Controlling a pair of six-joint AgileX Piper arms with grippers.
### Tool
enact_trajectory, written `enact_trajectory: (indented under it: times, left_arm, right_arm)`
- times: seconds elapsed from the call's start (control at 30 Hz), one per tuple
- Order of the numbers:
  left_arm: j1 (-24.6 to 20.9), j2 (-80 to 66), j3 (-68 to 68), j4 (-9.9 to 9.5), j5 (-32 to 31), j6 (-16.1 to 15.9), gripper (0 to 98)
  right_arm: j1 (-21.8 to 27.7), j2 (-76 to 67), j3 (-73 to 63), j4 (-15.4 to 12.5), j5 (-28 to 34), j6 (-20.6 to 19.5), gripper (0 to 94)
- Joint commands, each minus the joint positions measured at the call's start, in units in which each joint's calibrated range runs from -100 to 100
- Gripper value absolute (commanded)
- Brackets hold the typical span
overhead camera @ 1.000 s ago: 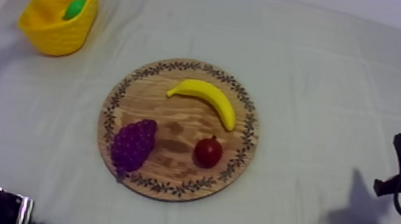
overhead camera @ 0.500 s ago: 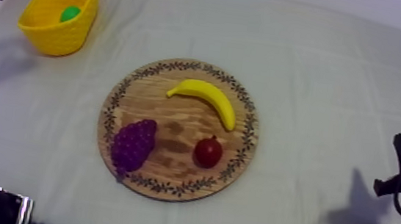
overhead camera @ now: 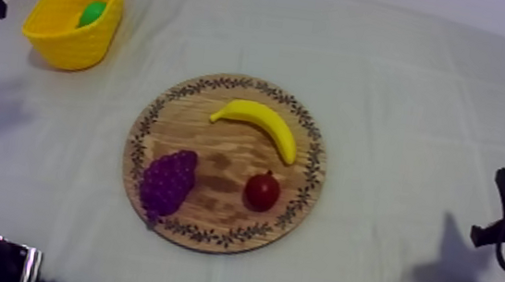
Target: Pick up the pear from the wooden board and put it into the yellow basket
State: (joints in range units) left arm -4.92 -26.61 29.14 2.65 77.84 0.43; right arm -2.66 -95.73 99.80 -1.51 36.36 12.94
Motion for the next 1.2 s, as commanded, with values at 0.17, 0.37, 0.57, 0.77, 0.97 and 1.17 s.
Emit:
enact_trajectory:
  times: [0.17, 0.37, 0.57, 0.77, 0.97, 1.17]
  left_arm:
    - [-0.61, -9.99, 9.63, 1.3, -5.86, -0.07, 6.6]
    - [-0.93, -18.85, 16.16, 2.57, -9.61, 0.32, 3.9]
    - [-0.14, -28.26, 21.74, 3.5, -11.24, 1.28, 4.2]
    - [0.23, -38.07, 30.73, 5.03, -20.55, -1.73, 0.7]
    - [0.79, -47.77, 42.61, 5.31, -30.42, -4.84, 0.2]
    - [1.08, -54.39, 52.44, 3.7, -37.09, -3.54, 0.1]
  right_arm:
    - [-0.02, -0.03, -0.02, 0.03, 0.02, 0.03, 0.4]
    - [-0.02, -0.03, -0.02, 0.03, 0.02, -0.01, 0.4]
    - [-0.02, -0.03, -0.02, 0.03, 0.02, 0.0, 0.4]
    - [-0.02, -0.03, -0.02, 0.03, 0.02, 0.0, 0.4]
    - [-0.02, -0.03, -0.02, 0.03, 0.02, 0.0, 0.4]
    - [-0.02, -0.03, -0.02, 0.03, 0.02, 0.0, 0.4]
